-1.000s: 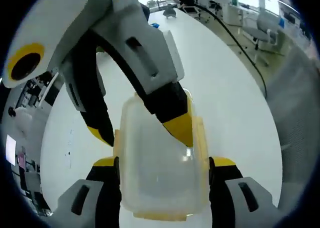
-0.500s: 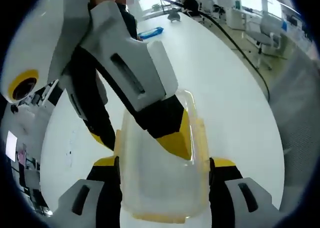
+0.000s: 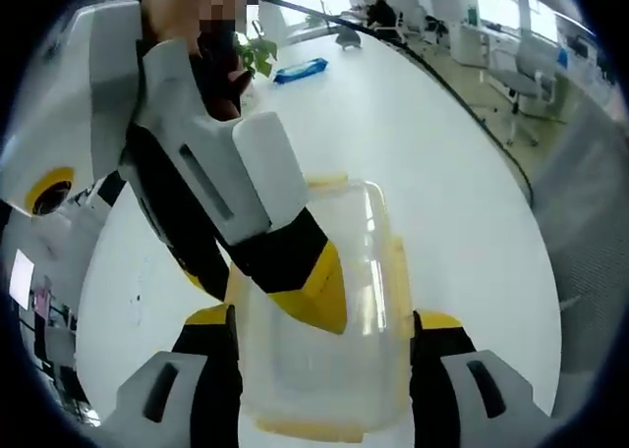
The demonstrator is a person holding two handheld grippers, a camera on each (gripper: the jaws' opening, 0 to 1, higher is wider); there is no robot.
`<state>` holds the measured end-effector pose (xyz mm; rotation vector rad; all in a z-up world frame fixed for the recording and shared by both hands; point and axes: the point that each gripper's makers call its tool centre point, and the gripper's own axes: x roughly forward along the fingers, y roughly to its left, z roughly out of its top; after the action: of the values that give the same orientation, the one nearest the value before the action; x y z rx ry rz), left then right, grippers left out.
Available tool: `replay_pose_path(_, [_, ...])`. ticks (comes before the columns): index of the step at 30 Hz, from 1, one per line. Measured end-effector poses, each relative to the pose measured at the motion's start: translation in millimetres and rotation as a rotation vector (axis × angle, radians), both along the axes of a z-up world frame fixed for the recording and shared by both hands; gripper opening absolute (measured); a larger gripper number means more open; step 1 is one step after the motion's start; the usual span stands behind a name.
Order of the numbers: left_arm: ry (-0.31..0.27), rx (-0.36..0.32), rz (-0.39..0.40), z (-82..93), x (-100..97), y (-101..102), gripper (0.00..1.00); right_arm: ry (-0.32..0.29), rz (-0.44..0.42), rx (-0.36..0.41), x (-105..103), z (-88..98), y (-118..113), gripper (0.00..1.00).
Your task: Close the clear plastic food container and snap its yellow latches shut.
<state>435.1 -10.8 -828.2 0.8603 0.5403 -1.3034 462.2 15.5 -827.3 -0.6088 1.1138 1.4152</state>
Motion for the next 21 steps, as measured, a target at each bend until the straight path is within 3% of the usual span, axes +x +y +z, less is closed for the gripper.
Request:
replay_pose_path(7, [-0.023,0.002,0.018,-2.1,1.9,-2,0.66,0.035,0.0,-0.034,0,-1.4,-2,0.5])
replay_pose_path(11, [-0.022,-0.089,0.093,-0.1,2.5,-8,0.66,0.028,0.012,-0.01,-1,-1.5,-2,0.5])
replay_pose_path(14, [-0.034,-0.139,0.137,0.1,-1.5,-11,0.67,0.059,-0.03,0.057,-3,-2.8,8,0.5])
replay_pose_path(16, [-0.036,-0.16,0.153,0.9,-4.9,-12,0.67,0.054,-0.006,0.06,-7,-3.1,10,0.49])
replay_pose_path(21, [-0.005,-0.179,0.111,2.8,-4.2,-12,0.69,0.039,0.019,0.135,-7,0.7,9,0.5])
